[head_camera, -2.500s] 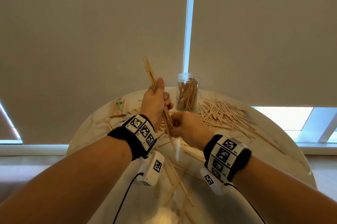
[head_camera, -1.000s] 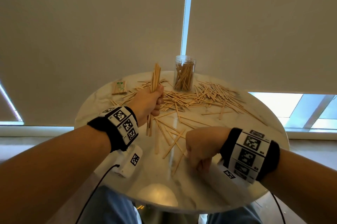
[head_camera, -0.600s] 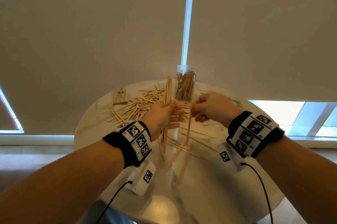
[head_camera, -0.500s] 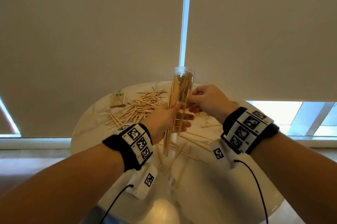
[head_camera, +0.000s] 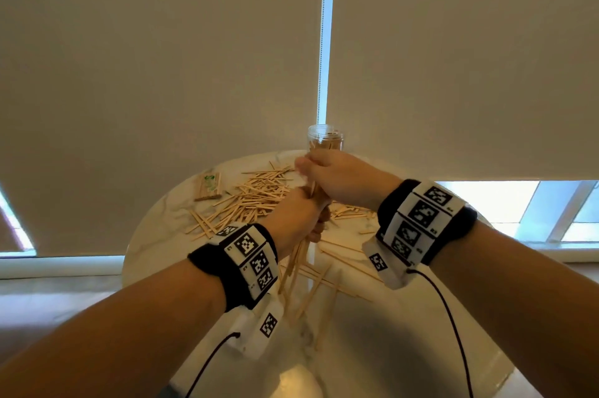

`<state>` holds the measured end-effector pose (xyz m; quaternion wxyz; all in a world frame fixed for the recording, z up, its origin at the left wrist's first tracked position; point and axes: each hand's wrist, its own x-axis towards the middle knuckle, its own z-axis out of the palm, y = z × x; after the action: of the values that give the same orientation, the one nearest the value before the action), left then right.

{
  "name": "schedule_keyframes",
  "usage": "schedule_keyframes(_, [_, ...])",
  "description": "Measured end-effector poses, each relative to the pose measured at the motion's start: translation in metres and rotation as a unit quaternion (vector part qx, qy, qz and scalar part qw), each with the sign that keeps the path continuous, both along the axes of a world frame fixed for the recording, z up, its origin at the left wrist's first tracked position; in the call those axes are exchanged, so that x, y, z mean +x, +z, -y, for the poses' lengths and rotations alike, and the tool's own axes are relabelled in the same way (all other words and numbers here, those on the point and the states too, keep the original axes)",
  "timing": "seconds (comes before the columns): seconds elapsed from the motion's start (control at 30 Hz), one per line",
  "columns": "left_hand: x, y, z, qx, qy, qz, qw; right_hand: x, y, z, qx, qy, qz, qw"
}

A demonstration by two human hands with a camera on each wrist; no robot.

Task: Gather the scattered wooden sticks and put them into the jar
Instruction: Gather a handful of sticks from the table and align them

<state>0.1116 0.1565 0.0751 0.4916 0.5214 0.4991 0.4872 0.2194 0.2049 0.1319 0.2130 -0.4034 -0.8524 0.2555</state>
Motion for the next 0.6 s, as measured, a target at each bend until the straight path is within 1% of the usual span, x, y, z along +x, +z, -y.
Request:
schedule_keyframes(0.03, [-0.003, 0.001, -0.002, 0.007, 0.020, 0.014, 1.000, 0.001, -0.004, -0.003, -0.005, -0.019, -0.054, 0.998])
schedule_keyframes(0.07, [-0.007, 0.004, -0.004, 0.017, 0.044, 0.039, 0.998, 0.004, -0.007, -0.004, -0.009, -0.037, -0.089, 0.995])
schedule_keyframes(0.1, [-0.012, 0.006, -0.006, 0.024, 0.072, 0.077, 0.994, 0.007, -0.012, -0.004, -0.016, -0.054, -0.093, 0.994])
schedule_keyframes(0.13, [-0.017, 0.009, -0.009, 0.030, 0.100, 0.125, 0.987, 0.010, -0.017, -0.003, -0.042, -0.059, -0.075, 0.995])
schedule_keyframes(0.2, [-0.024, 0.015, -0.014, 0.044, 0.143, 0.223, 0.963, 0.015, -0.027, 0.006, -0.142, -0.021, 0.004, 0.990])
schedule_keyframes(0.23, [-0.026, 0.017, -0.017, 0.055, 0.159, 0.254, 0.952, 0.015, -0.032, 0.013, -0.199, 0.012, 0.032, 0.979])
schedule_keyframes(0.27, [-0.025, 0.019, -0.018, 0.065, 0.170, 0.272, 0.945, 0.014, -0.036, 0.019, -0.248, 0.039, 0.025, 0.968])
schedule_keyframes(0.3, [-0.024, 0.019, -0.019, 0.070, 0.174, 0.281, 0.941, 0.011, -0.040, 0.023, -0.276, 0.050, -0.007, 0.960])
schedule_keyframes(0.33, [-0.022, 0.019, -0.019, 0.068, 0.172, 0.287, 0.940, 0.007, -0.045, 0.024, -0.275, 0.047, -0.043, 0.959])
schedule_keyframes(0.4, [-0.017, 0.017, -0.018, 0.066, 0.161, 0.288, 0.942, -0.001, -0.049, 0.022, -0.241, 0.017, -0.088, 0.966])
schedule_keyframes(0.43, [-0.017, 0.017, -0.018, 0.072, 0.159, 0.273, 0.946, -0.003, -0.049, 0.020, -0.231, 0.001, -0.103, 0.967])
schedule_keyframes(0.5, [-0.017, 0.016, -0.018, 0.088, 0.165, 0.226, 0.956, -0.005, -0.047, 0.017, -0.208, -0.025, -0.113, 0.971])
schedule_keyframes(0.53, [-0.018, 0.016, -0.018, 0.093, 0.163, 0.211, 0.959, -0.005, -0.046, 0.017, -0.189, -0.034, -0.104, 0.976])
schedule_keyframes(0.6, [-0.017, 0.017, -0.016, 0.088, 0.150, 0.203, 0.964, -0.005, -0.045, 0.018, -0.157, -0.032, -0.076, 0.984])
